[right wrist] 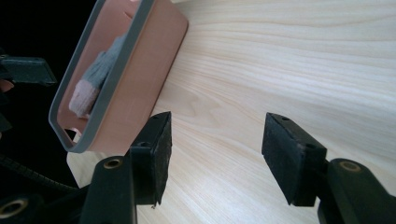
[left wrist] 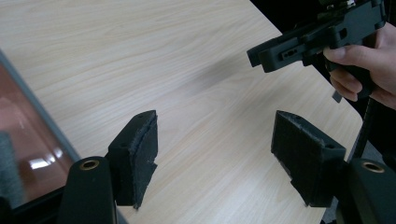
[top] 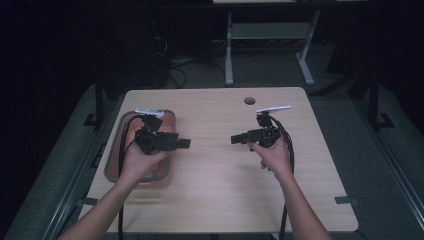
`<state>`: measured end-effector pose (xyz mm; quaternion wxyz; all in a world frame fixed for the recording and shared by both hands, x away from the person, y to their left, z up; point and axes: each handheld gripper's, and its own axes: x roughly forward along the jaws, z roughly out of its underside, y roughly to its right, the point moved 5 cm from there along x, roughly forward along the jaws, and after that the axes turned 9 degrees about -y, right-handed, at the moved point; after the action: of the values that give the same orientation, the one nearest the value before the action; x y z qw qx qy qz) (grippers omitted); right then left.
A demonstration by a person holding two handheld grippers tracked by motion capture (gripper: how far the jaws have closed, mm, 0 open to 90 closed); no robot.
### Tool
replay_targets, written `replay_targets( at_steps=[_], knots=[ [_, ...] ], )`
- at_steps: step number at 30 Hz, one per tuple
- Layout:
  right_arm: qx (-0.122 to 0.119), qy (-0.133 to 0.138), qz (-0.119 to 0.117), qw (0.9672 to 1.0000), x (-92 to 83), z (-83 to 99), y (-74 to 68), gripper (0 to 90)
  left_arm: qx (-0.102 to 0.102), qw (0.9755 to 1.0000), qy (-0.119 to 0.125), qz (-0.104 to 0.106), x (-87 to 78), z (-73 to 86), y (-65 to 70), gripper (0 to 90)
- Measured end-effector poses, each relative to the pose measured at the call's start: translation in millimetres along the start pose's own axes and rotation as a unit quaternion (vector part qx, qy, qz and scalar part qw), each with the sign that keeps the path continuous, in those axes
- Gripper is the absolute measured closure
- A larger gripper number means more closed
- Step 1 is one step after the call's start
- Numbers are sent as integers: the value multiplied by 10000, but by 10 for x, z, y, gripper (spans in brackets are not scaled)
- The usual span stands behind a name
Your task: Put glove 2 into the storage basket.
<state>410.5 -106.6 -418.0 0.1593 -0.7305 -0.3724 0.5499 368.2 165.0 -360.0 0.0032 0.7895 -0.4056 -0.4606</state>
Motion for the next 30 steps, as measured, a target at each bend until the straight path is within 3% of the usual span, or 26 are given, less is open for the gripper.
replay_targets(
  at_steps=[17, 30],
  knots=[
    [231, 91, 72, 9997, -147, 149, 231, 422, 260, 9991, -219, 251, 344, -28, 276, 311],
    [468, 182, 189, 9986, -296, 355, 527, 417, 404, 9971, -486, 418, 683, 69, 479, 301]
  ],
)
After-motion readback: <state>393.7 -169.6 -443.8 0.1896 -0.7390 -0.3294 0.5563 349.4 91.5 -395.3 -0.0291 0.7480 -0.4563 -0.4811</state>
